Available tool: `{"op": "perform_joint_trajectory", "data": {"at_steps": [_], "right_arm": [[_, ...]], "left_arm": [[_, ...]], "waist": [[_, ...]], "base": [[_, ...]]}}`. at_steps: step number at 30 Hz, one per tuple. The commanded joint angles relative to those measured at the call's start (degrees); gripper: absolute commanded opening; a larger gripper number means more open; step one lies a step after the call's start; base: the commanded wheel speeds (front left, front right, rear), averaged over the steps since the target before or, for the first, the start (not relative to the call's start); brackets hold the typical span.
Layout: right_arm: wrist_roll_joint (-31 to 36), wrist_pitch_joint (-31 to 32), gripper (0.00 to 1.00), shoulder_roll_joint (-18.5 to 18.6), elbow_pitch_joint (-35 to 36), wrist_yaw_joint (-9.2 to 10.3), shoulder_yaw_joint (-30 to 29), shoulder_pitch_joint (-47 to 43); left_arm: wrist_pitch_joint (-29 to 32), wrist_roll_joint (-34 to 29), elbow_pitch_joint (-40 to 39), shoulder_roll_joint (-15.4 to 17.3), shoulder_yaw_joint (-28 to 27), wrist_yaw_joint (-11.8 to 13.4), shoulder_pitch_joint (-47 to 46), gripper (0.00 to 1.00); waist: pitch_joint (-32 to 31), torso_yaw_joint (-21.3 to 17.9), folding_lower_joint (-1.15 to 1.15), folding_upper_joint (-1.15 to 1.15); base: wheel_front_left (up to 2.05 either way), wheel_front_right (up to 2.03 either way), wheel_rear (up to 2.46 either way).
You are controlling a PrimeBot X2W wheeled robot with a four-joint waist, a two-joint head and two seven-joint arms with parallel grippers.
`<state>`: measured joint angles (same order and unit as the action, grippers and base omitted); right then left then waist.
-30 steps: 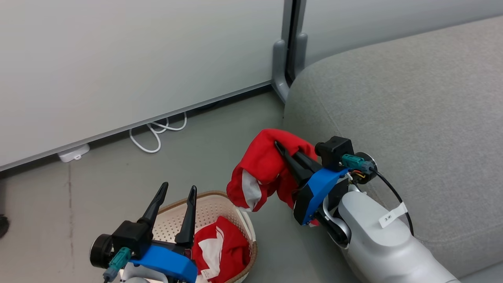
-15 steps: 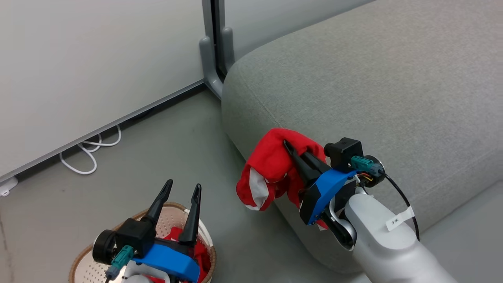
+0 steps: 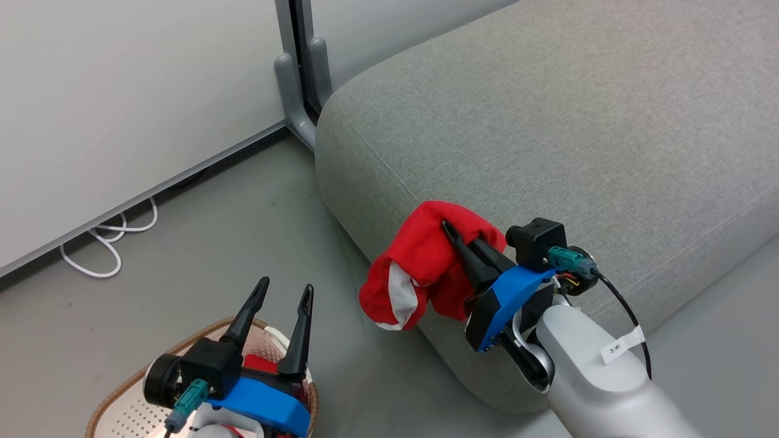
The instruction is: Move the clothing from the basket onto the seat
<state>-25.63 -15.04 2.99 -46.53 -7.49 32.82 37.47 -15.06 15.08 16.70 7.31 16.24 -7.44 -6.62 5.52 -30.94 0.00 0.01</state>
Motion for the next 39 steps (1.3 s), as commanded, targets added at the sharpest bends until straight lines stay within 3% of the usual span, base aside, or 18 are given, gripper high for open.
{"op": "perform_joint_trajectory", "data": {"at_steps": [1, 11, 18, 27, 32, 35, 39], "right_arm": [[0.5, -0.2, 0.0, -0.1, 0.3, -0.01, -0.3, -0.6], [-0.5, -0.2, 0.0, 0.7, 1.6, -0.01, -5.1, 3.1], [1.0, 0.4, 0.0, 6.3, 1.8, -0.01, -12.2, 12.4], [1.5, 1.1, 0.0, 17.3, 0.8, -0.01, -25.5, 22.1], [2.9, 0.0, 0.0, 21.9, -0.6, -0.01, -36.9, 22.4], [3.8, -0.1, 0.0, 22.1, -1.3, -0.01, -42.3, 20.4], [6.9, -0.2, 0.0, 19.6, 0.1, -0.01, -48.4, 17.8]], "left_arm": [[-0.2, 0.0, -0.2, 0.5, 0.2, 0.0, -0.8, 1.0], [-0.2, -0.4, -1.2, 1.4, 0.3, 0.0, -1.9, 1.0], [-0.2, -1.0, -2.7, 3.3, 2.3, 0.0, -4.7, 1.0], [-0.2, -1.4, -6.4, 7.8, 5.3, 0.0, -10.6, 1.0], [-0.2, -1.9, -8.4, 10.5, 6.8, 0.0, -14.2, 1.0], [-0.2, -2.1, -9.5, 11.7, 7.1, 0.0, -15.7, 1.0], [-0.2, -2.6, -10.4, 13.2, 6.9, 0.0, -17.0, 1.0]], "waist": [[0.2, 0.2, 0.0, -0.01], [2.8, 1.8, 0.0, -0.01], [8.1, 4.2, 0.0, -0.01], [18.4, 8.5, 0.0, -0.01], [25.0, 10.7, 0.0, -0.01], [28.0, 11.3, 0.0, -0.01], [30.8, 11.4, 0.0, -0.01]], "base": [[0.0, 0.0, 0.0], [0.0, 0.0, 0.0], [0.0, 0.0, 0.0], [0.0, 0.0, 0.0], [0.0, 0.0, 0.0], [0.0, 0.0, 0.0], [0.0, 0.0, 0.0]]}}
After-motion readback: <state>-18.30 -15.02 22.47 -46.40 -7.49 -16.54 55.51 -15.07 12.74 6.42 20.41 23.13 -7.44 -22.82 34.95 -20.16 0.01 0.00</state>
